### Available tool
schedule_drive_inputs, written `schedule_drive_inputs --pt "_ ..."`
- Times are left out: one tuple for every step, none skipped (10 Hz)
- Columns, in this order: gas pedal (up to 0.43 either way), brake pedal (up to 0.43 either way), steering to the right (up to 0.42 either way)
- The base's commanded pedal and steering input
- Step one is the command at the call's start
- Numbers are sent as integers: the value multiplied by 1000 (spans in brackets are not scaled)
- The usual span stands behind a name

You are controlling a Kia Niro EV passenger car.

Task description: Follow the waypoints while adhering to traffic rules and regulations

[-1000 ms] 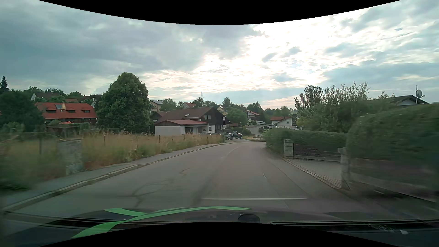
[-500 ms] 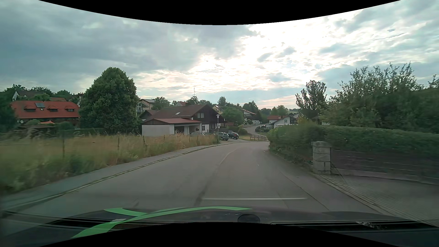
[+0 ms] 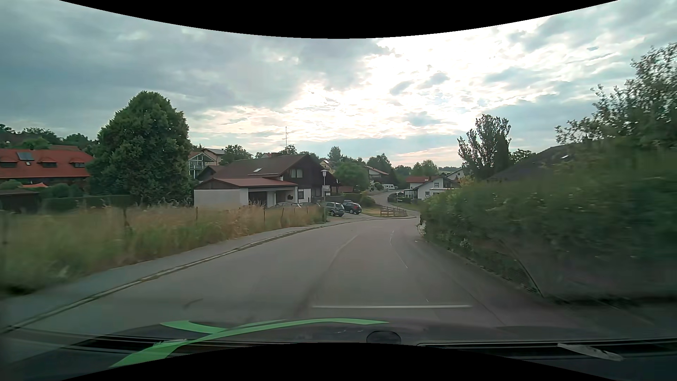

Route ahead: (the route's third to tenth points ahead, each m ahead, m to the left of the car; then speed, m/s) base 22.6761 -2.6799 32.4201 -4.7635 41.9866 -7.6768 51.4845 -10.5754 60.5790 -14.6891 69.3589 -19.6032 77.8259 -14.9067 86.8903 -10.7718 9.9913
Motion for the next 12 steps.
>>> schedule_drive_inputs --pt "0 0 21" --pt "0 0 21" --pt "0 0 22" --pt "0 0 21" --pt "0 0 21" --pt "0 0 21" --pt "0 0 22" --pt "0 0 24" --pt "0 0 29" --pt "0 0 35" --pt "0 0 39" --pt "0 0 40"
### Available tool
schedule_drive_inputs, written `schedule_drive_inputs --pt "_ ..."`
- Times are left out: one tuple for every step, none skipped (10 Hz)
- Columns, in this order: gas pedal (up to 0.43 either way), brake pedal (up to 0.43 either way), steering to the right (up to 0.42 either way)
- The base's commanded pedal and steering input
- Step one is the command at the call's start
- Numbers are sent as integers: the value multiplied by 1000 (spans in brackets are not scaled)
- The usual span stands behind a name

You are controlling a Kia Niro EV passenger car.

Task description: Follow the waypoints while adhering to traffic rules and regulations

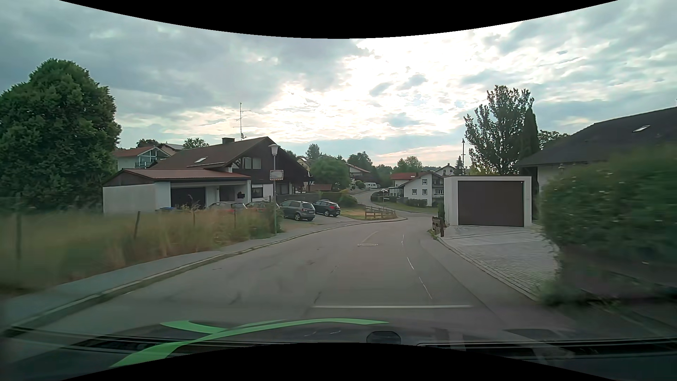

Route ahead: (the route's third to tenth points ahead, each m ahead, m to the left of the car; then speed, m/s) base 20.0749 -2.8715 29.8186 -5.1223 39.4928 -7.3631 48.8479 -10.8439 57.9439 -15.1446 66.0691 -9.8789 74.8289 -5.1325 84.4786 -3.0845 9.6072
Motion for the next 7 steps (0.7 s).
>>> schedule_drive_inputs --pt "0 0 40" --pt "0 0 40" --pt "0 0 44" --pt "0 0 47" --pt "0 0 48" --pt "0 0 48" --pt "0 6 48"
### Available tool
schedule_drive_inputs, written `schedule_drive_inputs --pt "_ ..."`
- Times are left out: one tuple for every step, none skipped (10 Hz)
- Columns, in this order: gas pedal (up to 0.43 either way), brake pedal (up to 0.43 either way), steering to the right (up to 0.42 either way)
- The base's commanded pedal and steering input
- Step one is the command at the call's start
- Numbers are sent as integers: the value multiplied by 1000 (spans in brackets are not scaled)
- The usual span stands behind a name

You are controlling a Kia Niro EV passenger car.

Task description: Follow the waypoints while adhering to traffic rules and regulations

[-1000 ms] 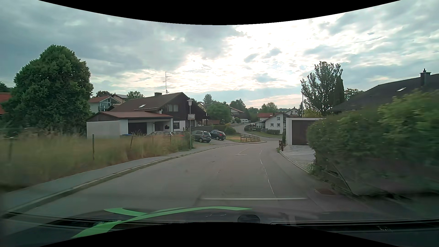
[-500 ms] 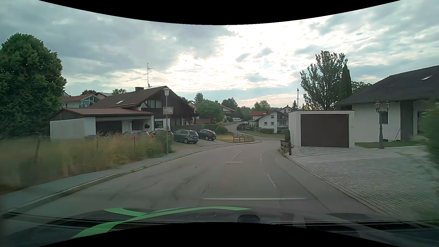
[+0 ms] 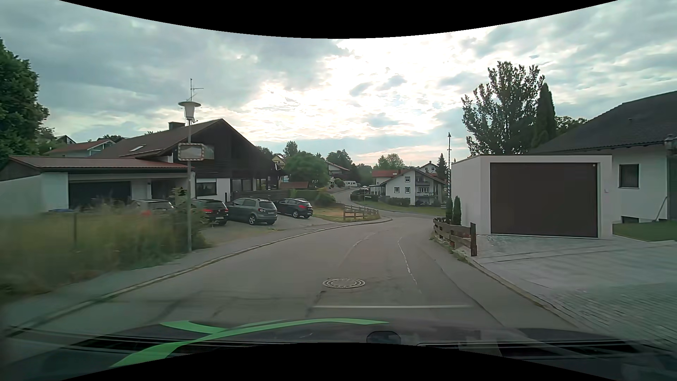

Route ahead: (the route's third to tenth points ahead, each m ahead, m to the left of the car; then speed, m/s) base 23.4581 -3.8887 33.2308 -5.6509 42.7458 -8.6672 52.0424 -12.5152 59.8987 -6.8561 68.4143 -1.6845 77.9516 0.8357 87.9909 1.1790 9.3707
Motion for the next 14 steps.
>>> schedule_drive_inputs --pt "0 6 48" --pt "0 43 44" --pt "0 79 44" --pt "0 122 43" --pt "0 116 43" --pt "0 98 42" --pt "0 79 41" --pt "0 79 40" --pt "0 73 41" --pt "0 73 41" --pt "0 85 43" --pt "0 110 49" --pt "0 152 52" --pt "0 171 55"
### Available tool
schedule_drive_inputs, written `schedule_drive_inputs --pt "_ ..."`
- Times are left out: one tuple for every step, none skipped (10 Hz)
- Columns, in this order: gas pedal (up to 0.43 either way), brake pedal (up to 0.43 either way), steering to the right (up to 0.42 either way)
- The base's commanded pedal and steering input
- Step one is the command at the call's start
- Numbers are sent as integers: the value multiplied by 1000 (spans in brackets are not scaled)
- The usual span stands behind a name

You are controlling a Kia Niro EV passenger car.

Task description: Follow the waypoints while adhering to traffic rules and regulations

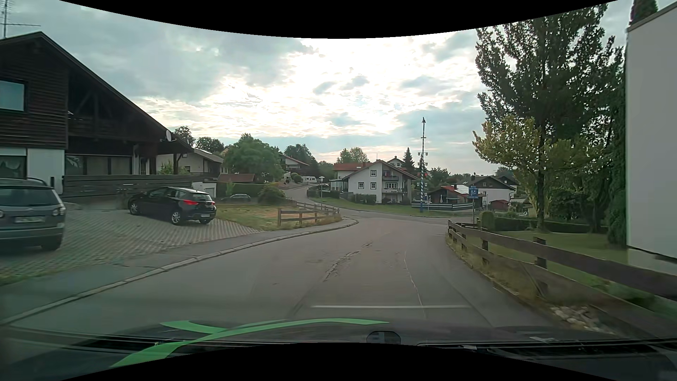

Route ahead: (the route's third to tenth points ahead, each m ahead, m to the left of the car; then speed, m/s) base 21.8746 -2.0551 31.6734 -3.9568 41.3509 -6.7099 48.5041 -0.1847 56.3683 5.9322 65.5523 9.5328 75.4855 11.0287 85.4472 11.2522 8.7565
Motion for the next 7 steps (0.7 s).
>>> schedule_drive_inputs --pt "0 177 55" --pt "0 189 56" --pt "0 213 60" --pt "0 226 60" --pt "0 232 61" --pt "0 238 60" --pt "0 244 60"
